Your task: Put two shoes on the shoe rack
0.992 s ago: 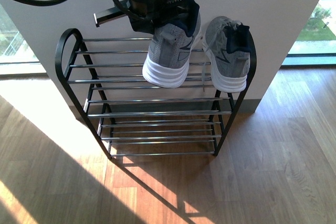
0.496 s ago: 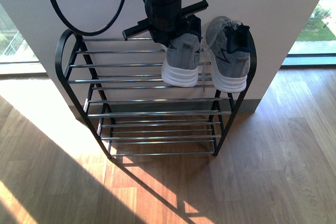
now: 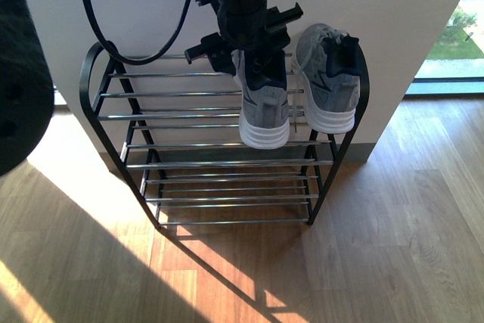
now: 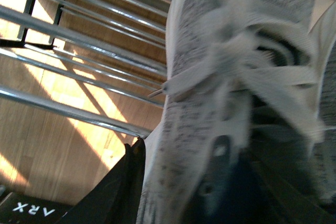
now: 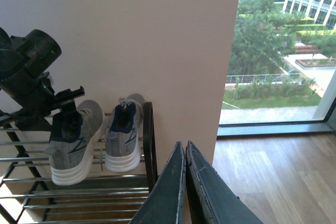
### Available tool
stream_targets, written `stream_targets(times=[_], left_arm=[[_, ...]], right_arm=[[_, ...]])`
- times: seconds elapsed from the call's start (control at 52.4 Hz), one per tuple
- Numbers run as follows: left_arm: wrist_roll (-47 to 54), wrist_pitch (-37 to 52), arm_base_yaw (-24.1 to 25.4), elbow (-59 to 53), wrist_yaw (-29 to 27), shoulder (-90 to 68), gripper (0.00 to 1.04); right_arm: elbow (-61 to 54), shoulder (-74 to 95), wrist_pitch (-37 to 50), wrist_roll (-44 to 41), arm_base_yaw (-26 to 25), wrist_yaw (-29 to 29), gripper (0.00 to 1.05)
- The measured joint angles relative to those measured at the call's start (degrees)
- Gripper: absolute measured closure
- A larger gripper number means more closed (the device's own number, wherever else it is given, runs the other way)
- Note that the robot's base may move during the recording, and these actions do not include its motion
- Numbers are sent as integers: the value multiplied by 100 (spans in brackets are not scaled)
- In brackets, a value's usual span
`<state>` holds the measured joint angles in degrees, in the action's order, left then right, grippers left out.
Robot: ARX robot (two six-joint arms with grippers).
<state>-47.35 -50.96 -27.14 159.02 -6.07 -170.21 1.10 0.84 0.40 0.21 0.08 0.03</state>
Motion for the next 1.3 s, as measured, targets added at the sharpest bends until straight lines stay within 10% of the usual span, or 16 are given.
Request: stream_targets(times=[0.286, 0.725, 1.069, 1.202, 1.298], left_arm=[[-52, 1714, -7, -2684, -474, 1733, 8], [667, 4476, 271, -7879, -1720, 6144, 9], [1123, 4122, 743, -11339, -2988, 10257, 9], [1287, 4232, 758, -11398, -2892, 10574, 10], [2529, 6481, 1056, -12404, -1436, 10839, 26]], right_arm=[[0, -48, -33, 0, 0, 0, 103], [0, -50, -33, 0, 0, 0, 103], [0, -50, -33, 0, 0, 0, 103], [0, -52, -33, 0, 0, 0, 103], [0, -52, -33, 0, 0, 9, 103]])
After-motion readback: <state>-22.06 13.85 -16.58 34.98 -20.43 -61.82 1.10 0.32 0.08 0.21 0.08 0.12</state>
